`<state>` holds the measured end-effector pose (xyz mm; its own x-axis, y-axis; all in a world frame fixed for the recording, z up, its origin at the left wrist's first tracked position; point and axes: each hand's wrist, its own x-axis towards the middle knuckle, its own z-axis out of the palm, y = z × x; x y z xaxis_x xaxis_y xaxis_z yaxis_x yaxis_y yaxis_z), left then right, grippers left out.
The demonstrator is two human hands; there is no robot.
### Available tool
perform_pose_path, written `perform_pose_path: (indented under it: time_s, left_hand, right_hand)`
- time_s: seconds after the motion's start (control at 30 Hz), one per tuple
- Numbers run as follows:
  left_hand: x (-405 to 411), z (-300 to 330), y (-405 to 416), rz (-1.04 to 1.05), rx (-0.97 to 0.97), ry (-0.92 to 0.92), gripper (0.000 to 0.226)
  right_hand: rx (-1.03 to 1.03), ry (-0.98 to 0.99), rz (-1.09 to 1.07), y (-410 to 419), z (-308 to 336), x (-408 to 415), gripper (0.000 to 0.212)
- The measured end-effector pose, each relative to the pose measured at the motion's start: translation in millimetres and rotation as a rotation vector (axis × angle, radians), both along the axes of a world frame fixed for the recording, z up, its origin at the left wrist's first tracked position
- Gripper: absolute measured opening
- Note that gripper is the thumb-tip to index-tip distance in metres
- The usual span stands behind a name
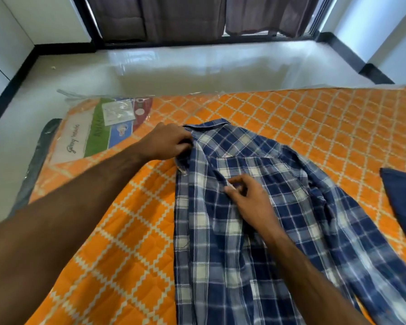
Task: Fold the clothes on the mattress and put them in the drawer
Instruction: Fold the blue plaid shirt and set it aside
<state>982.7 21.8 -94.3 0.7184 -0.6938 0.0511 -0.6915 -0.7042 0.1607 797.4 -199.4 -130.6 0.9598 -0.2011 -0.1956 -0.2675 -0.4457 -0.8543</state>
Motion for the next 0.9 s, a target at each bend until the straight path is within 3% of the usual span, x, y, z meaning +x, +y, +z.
perform_pose_path:
  time_s: [0.1,0.2,0.3,0.43,0.57,0.67,0.7,0.77,0.83,0.9]
  left_hand:
    - [4,-19,-20,0.190,0.192,0.043,0.031]
    - [1,-39,-21,0.210,0.200,0.050,0.037]
    - [0,-48,-15,0.255,0.056,0.093,0.032]
    - [8,-47,-16,0.356,0.033,0.113,0.031]
    - [5,-48,-27,0.455,0.201,-0.146,0.035]
    - [-12,-49,-30,0.552,-0.011,-0.262,0.041]
    - [-20,-48,-32,0.562,-0.162,-0.209,0.039]
    - [-38,-45,-35,0.614,-0.452,0.074,0.035]
    - [-56,-42,-33,0.646,-0.500,0.355,0.043]
    - [-65,-41,-31,0.602,-0.454,0.467,0.055]
  right_hand:
    - [0.082,-0.019,-0.061,-4,-5,-9,0.036]
    - [-0.211,-0.085,0.001,1,-13,-25,0.050]
    - [-0.519,-0.138,0.130,25,0,-42,0.061]
    - [-0.709,-0.076,0.335,66,5,-54,0.083]
    - [-0.656,0.015,0.426,92,-3,-56,0.073]
    - [-0.368,-0.012,0.456,98,-3,-64,0.066]
    - [-0.215,-0.020,0.453,95,-1,-69,0.061]
    - [-0.062,-0.093,0.334,81,3,-77,0.044]
    - [-0.121,-0.205,0.062,57,-2,-77,0.026]
    - [-0.221,-0.183,-0.146,31,-5,-72,0.026]
